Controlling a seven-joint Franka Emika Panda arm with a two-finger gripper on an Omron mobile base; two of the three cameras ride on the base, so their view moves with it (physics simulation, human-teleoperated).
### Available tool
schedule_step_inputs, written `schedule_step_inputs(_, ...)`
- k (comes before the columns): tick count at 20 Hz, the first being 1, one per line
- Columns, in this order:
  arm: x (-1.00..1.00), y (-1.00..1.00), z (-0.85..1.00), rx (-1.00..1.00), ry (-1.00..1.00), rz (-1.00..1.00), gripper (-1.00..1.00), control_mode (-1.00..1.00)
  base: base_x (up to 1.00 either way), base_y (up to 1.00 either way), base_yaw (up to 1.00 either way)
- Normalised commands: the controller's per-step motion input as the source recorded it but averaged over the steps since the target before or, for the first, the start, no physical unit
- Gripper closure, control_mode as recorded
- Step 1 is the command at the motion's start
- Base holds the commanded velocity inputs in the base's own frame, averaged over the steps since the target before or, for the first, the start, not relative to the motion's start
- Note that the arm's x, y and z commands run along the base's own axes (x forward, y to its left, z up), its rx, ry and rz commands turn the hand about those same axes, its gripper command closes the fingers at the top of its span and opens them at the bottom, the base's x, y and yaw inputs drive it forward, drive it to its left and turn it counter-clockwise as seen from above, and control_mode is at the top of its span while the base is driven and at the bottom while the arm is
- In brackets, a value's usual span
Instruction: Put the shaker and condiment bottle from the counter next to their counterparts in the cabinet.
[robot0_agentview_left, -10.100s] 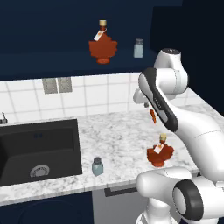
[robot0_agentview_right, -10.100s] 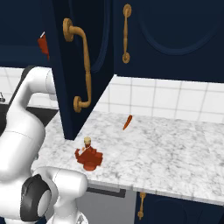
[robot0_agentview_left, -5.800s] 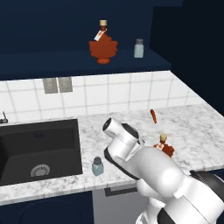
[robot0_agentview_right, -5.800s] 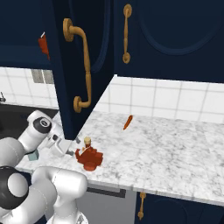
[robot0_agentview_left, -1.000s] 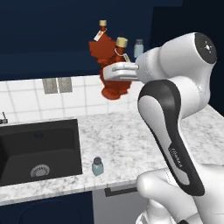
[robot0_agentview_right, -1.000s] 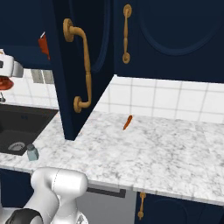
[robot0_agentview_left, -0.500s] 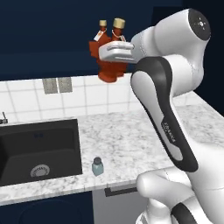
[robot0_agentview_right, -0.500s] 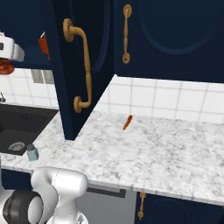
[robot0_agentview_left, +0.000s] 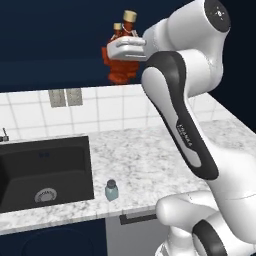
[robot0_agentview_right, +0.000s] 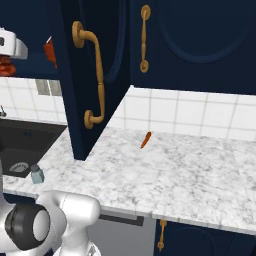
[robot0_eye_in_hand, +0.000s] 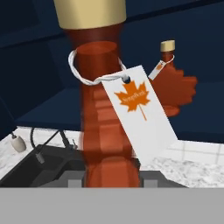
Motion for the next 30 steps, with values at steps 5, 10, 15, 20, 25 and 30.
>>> schedule_step_inputs(5,0.27,0.09,-0.15,-0.02,0.00,0.01,1.00,-1.00,0.00,0.00,0.00)
schedule_step_inputs(10,0.39,0.13,-0.30,-0.02,0.00,0.00,1.00,-1.00,0.00,0.00,0.00)
schedule_step_inputs(15,0.34,0.07,-0.30,-0.03,0.00,0.00,1.00,-1.00,0.00,0.00,0.00)
schedule_step_inputs(20,0.19,0.18,-0.29,-0.11,-0.01,0.00,1.00,-1.00,0.00,0.00,0.00)
schedule_step_inputs(25,0.14,0.16,-0.12,-0.07,0.00,0.00,1.00,-1.00,0.00,0.00,0.00)
schedule_step_inputs(30,0.10,0.00,0.04,0.02,0.00,0.00,1.00,-1.00,0.00,0.00,0.00)
